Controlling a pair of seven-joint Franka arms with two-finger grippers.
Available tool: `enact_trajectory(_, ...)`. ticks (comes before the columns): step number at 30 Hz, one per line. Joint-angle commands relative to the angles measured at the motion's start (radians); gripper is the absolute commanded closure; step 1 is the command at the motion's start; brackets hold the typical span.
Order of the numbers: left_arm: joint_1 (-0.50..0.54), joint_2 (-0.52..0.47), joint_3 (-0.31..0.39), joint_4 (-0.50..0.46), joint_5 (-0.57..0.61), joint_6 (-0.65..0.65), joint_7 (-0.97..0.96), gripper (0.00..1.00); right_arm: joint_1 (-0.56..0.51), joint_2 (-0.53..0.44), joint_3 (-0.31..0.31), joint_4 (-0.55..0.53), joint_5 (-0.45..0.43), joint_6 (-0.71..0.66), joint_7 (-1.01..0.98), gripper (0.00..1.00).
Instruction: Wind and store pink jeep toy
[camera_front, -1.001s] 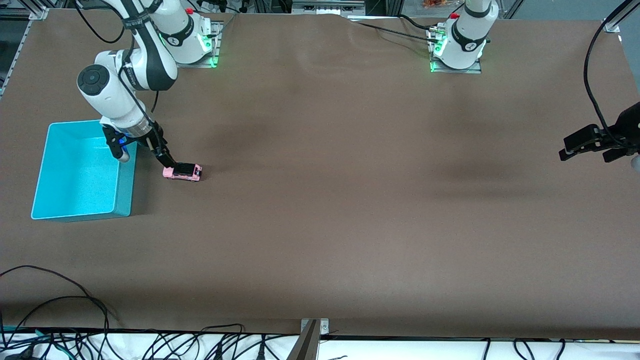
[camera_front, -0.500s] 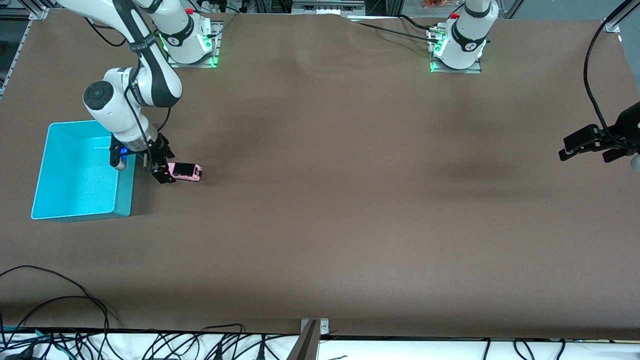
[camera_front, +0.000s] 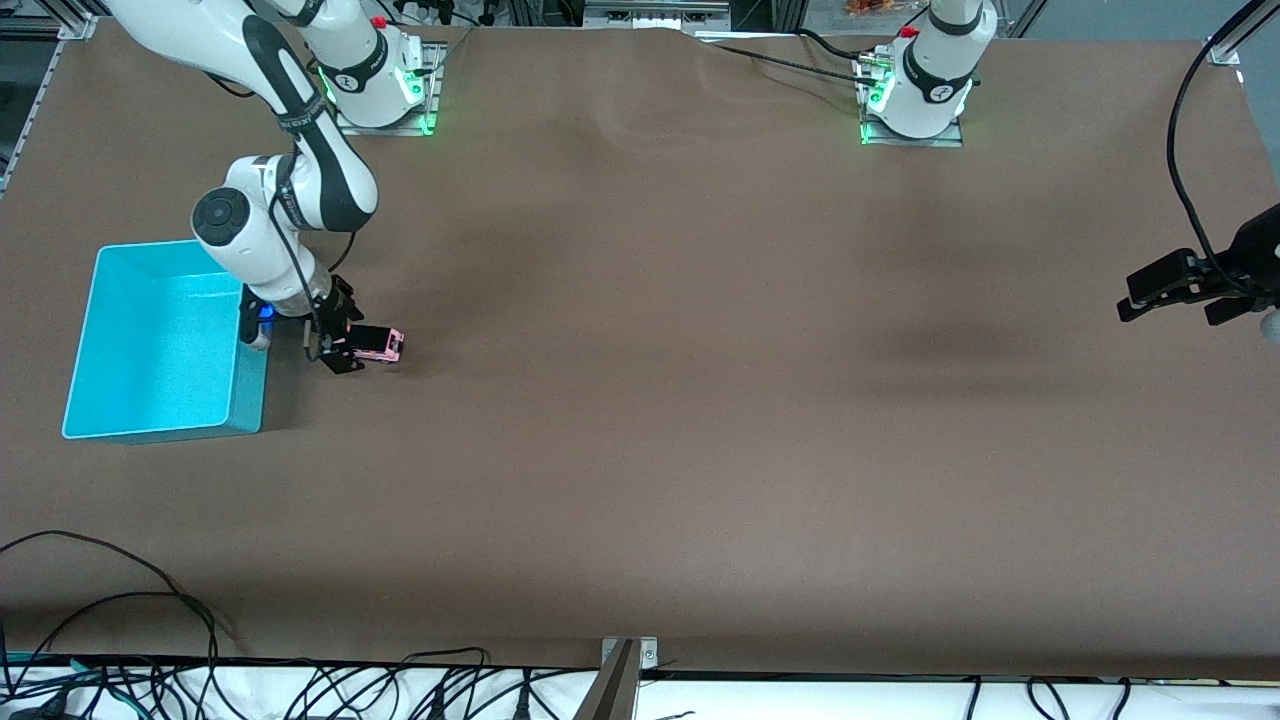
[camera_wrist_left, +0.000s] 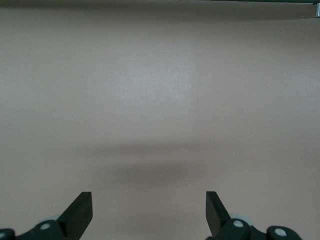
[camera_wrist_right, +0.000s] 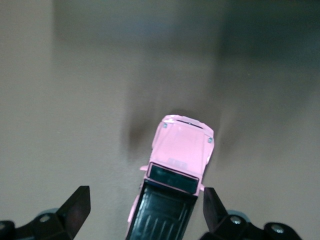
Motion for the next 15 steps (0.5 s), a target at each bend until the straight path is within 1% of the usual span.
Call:
enact_trajectory(1,0.002,-0.004,-0.004,-0.001,0.024,0.002,0.023,0.00,0.018,0.019,0.000,0.014,0.020,0.006,0.014,0.00)
enact_trajectory(6,0.002,-0.004,-0.003,-0.001,0.024,0.002,0.023,0.00,0.020,0.020,0.000,0.014,0.017,0.007,0.017,0.01)
enact_trajectory(8,0.002,-0.004,-0.003,-0.001,0.024,0.002,0.023,0.00,0.020,0.019,0.000,0.014,0.020,0.013,0.019,0.29)
enact_trajectory(10,0.002,-0.004,-0.003,-0.001,0.024,0.002,0.023,0.00,0.020,0.014,0.000,0.014,0.022,0.022,0.040,0.51)
enact_trajectory(12,0.002,-0.004,-0.003,-0.001,0.024,0.002,0.023,0.00,0.021,0.011,0.000,0.014,0.019,0.039,0.085,0.79)
enact_trajectory(13,0.002,-0.004,-0.003,-0.001,0.024,0.002,0.023,0.00,0.021,0.011,0.000,0.014,0.016,0.045,0.092,0.84)
enact_trajectory(14,0.002,-0.004,-0.003,-0.001,0.024,0.002,0.023,0.00,0.021,0.011,0.000,0.014,0.014,0.045,0.092,0.85)
enact_trajectory(15,0.002,-0.004,-0.003,-0.001,0.024,0.002,0.023,0.00,0.021,0.011,0.000,0.014,0.014,0.045,0.091,0.87)
